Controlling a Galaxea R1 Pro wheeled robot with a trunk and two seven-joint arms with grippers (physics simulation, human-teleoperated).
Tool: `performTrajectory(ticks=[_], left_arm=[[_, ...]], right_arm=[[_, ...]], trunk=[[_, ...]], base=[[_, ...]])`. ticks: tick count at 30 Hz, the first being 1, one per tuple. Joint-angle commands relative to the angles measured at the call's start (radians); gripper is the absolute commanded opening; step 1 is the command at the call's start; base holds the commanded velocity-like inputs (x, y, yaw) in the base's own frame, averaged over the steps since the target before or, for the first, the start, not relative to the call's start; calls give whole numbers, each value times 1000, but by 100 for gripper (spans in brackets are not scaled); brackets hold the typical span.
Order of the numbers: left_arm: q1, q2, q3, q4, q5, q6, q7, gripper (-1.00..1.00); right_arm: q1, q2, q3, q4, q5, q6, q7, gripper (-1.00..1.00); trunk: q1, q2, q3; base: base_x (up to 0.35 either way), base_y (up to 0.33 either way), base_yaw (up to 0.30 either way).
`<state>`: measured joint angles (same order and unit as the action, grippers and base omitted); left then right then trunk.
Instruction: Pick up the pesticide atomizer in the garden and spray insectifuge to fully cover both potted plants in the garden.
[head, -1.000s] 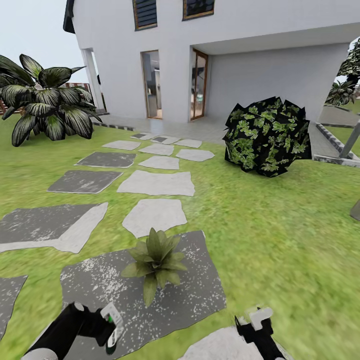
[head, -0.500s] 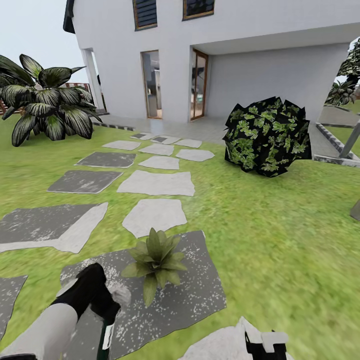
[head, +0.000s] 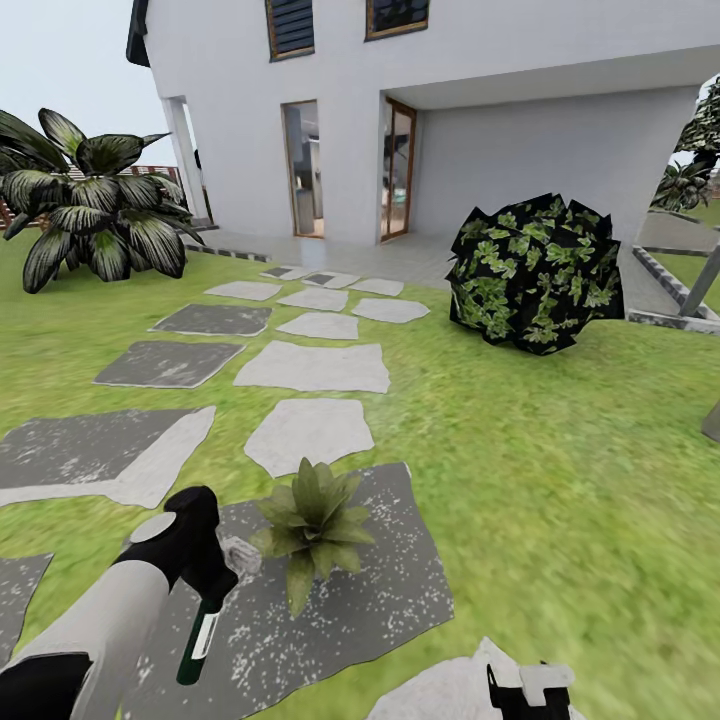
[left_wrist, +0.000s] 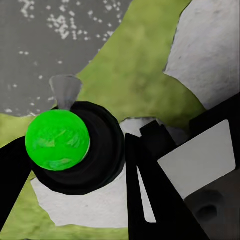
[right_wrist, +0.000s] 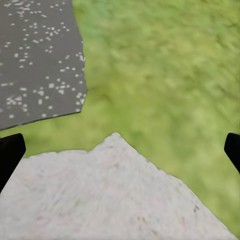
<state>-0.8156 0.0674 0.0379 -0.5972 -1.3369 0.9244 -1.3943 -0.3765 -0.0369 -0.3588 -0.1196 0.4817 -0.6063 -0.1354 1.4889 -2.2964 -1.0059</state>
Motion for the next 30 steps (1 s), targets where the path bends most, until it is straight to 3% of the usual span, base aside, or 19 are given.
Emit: performTrajectory(ticks=[1, 13, 20, 28, 29, 30], left_arm=[[0, -1, 4, -1, -10, 10, -9, -100], [3, 0, 3, 0, -10, 10, -9, -100], [4, -3, 5, 0, -13, 10, -9, -100], [6, -3, 2, 0, -13, 9, -9, -100], [4, -3, -36, 0, -15, 10, -11, -100], [4, -3, -49, 0, -15, 10, -11, -100]], right_arm=[[-1, 0, -3, 1, 11, -3, -7, 100], [-1, -5, -4, 1, 11, -3, -8, 100], [-1, 1, -6, 0, 8, -2, -9, 100], [-1, 2, -6, 1, 8, -2, -9, 100], [-1, 2, -5, 1, 8, -2, -9, 100], [-1, 2, -5, 1, 8, -2, -9, 100]], trunk=[[0, 0, -1], [0, 0, -1], [0, 0, -1], [0, 0, -1], [0, 0, -1], [0, 0, -1]], base=[[0, 0, 0], [4, 0, 0], [252, 0, -2], [60, 0, -267], [1, 0, -276], [0, 0, -228]])
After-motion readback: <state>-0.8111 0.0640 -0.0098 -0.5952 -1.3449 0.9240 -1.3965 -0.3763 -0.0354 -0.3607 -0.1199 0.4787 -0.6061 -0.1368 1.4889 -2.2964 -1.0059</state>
